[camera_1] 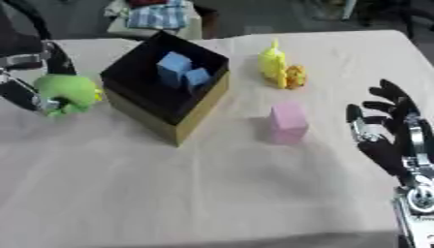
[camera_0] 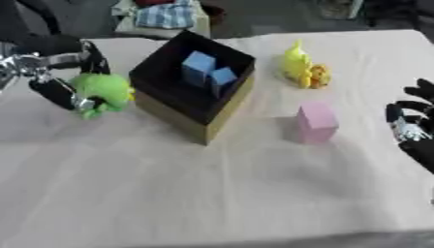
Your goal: Pick up objects on the table and place them in the box.
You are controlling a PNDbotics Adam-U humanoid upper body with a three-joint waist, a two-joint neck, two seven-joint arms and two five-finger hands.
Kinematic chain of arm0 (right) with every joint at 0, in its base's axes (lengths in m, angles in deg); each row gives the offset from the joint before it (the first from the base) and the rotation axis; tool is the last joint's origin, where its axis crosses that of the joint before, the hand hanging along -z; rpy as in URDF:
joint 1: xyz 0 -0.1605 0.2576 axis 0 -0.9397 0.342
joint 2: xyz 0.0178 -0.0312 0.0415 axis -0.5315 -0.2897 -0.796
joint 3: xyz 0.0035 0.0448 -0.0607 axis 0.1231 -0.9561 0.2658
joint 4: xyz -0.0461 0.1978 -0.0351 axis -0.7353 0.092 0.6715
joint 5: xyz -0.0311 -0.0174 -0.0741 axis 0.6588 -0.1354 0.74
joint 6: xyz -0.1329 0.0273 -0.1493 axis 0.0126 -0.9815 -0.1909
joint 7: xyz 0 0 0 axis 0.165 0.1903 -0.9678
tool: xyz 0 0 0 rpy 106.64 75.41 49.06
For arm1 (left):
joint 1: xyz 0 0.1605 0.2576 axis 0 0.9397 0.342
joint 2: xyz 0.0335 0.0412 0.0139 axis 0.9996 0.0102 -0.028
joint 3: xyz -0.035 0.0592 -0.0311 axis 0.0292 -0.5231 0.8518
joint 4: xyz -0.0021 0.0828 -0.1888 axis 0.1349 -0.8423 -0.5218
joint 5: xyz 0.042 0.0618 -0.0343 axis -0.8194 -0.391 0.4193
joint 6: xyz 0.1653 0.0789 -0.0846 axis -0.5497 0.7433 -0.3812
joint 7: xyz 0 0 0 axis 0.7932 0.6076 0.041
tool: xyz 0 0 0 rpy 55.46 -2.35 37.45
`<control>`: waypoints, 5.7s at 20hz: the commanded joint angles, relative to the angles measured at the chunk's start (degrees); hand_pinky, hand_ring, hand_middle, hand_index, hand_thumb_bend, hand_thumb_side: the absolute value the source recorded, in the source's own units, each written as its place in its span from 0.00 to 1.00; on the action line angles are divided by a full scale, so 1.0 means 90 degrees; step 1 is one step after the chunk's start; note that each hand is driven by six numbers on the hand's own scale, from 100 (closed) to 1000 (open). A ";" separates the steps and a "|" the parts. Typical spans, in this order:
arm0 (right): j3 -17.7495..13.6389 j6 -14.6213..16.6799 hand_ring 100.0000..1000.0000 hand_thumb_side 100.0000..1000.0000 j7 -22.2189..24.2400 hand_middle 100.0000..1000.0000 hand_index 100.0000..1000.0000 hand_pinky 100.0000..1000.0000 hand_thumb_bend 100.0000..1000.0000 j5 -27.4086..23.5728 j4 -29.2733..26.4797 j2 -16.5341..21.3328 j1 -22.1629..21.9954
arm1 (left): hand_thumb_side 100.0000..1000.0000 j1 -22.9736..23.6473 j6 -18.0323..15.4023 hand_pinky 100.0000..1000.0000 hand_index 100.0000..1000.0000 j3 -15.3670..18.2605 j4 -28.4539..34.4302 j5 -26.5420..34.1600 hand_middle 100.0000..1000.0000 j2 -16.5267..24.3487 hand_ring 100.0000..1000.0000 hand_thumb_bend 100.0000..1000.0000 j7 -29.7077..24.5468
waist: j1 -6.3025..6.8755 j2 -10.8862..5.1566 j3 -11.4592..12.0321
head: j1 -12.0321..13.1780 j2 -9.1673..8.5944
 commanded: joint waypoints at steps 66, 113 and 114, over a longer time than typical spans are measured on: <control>-0.0015 0.0035 0.74 0.36 0.0035 0.79 0.92 0.58 0.21 -0.0067 0.0058 0.0076 0.0001 | 0.00 -0.1114 0.0072 0.60 0.54 0.1355 -0.3556 -0.3541 0.31 -0.0995 0.37 0.00 0.1731 | -0.0024 -0.0195 -0.0072 | -0.0086 0.0011; 0.1071 0.0983 0.78 0.40 0.1452 0.84 0.97 0.66 0.36 0.0185 0.1062 0.3531 0.1704 | 0.63 0.2036 0.0845 0.76 0.78 0.1737 0.1388 0.3338 0.56 -0.1438 0.61 0.58 0.3529 | -0.0213 -0.0178 0.0243 | -0.0225 0.0008; 0.1214 0.1071 0.78 0.40 0.1659 0.84 0.97 0.66 0.37 0.0162 0.1150 0.3660 0.1812 | 0.63 0.2090 0.0866 0.76 0.78 0.1755 0.1423 0.3352 0.56 -0.1477 0.60 0.57 0.3531 | -0.0220 -0.0183 0.0246 | -0.0230 0.0013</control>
